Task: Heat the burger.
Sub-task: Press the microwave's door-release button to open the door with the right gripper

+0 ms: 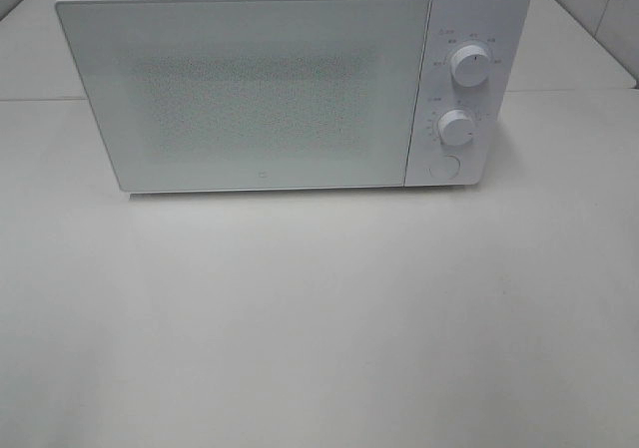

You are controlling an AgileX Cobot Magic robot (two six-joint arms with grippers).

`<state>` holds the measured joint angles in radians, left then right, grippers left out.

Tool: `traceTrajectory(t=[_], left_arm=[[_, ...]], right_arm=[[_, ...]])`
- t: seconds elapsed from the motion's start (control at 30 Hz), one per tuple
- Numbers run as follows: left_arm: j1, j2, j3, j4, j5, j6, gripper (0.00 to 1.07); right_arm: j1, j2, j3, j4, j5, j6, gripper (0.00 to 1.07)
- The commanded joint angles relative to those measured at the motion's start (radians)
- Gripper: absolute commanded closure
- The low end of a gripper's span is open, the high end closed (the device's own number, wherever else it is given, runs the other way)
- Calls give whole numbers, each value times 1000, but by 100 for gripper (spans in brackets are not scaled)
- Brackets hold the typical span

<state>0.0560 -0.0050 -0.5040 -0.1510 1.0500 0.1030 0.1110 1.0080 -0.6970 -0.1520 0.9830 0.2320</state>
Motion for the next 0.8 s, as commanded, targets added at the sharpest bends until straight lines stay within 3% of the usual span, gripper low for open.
traceTrajectory(t=[0.03, 0.17, 0.47, 0.8], left_arm=[[4, -16, 4, -3, -13, -7, 6], [4, -16, 4, -3, -13, -7, 6], [4, -16, 4, -3, -13, -7, 6], [4, -16, 4, -3, -13, -7, 6]], right_arm=[[-8, -99, 4, 43, 103, -45, 24], [-6, -369, 58, 82, 203, -48, 24], [-6, -780, 70, 97, 253, -94, 24], [-6, -991, 116, 99, 231, -164, 24]])
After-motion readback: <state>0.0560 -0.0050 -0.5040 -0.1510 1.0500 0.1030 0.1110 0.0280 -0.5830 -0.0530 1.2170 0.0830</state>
